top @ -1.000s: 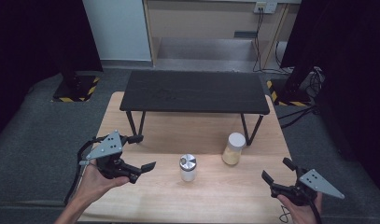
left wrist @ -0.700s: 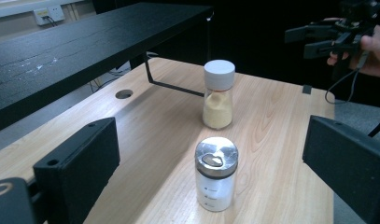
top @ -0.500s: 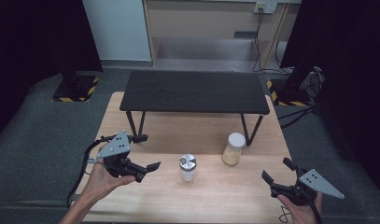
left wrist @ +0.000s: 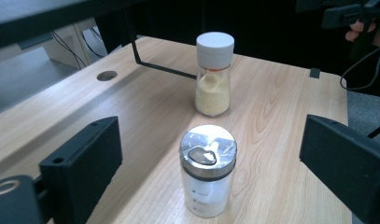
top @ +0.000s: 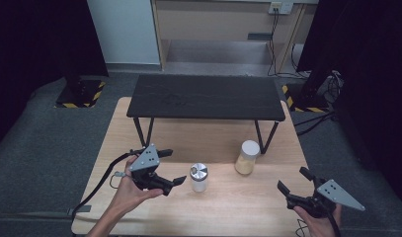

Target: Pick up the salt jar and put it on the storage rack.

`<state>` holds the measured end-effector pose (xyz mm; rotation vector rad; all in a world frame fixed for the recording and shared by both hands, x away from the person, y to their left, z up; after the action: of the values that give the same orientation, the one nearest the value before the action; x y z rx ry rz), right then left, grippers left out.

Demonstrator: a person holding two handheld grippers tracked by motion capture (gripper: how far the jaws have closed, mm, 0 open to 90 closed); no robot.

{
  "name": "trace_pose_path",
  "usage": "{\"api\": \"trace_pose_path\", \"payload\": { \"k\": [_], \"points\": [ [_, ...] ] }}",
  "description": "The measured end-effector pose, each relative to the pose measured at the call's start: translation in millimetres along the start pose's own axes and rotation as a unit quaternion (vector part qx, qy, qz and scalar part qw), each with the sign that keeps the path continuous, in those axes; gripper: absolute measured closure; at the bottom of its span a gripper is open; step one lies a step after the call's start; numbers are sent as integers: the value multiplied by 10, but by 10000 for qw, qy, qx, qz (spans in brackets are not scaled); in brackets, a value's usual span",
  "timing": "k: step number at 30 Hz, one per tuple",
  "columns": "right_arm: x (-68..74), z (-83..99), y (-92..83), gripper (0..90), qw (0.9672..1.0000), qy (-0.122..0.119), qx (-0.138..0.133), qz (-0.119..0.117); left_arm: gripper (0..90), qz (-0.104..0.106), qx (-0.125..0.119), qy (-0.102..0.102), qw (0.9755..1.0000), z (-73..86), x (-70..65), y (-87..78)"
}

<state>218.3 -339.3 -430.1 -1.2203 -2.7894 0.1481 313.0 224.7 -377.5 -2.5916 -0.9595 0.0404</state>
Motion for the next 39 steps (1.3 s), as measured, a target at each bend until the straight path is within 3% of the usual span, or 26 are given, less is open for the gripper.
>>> {"api": "trace_pose_path", "payload": {
  "k": [7,21,28,33,39],
  "points": [
    [-4,0,-9,64,10000,-5,-17,-1,47,18,176,35,9998,82,-40,234],
    [-6,8,-30,68,10000,28,-29,41,56,153,251,-90,9995,291,-99,640],
    [-9,12,-30,69,10000,35,-15,48,66,187,347,-86,9992,393,-123,800],
    [-9,14,-33,70,10000,47,-16,57,85,197,295,-183,9992,449,-134,877],
    [-9,18,-48,72,10000,53,-23,73,137,198,268,-158,9993,519,-147,957]
  ]
}}
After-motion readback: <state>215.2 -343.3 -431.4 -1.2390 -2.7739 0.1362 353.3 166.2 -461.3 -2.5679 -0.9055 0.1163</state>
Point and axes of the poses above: each handheld gripper's, and its own axes: y roughly forward along the jaws, z roughly out of its underside, x roughly to its left, the point moved 7 cm from there along y, roughly forward along the jaws, and after that the axes turned 12 degrees about -z, right-handed, at the moved point
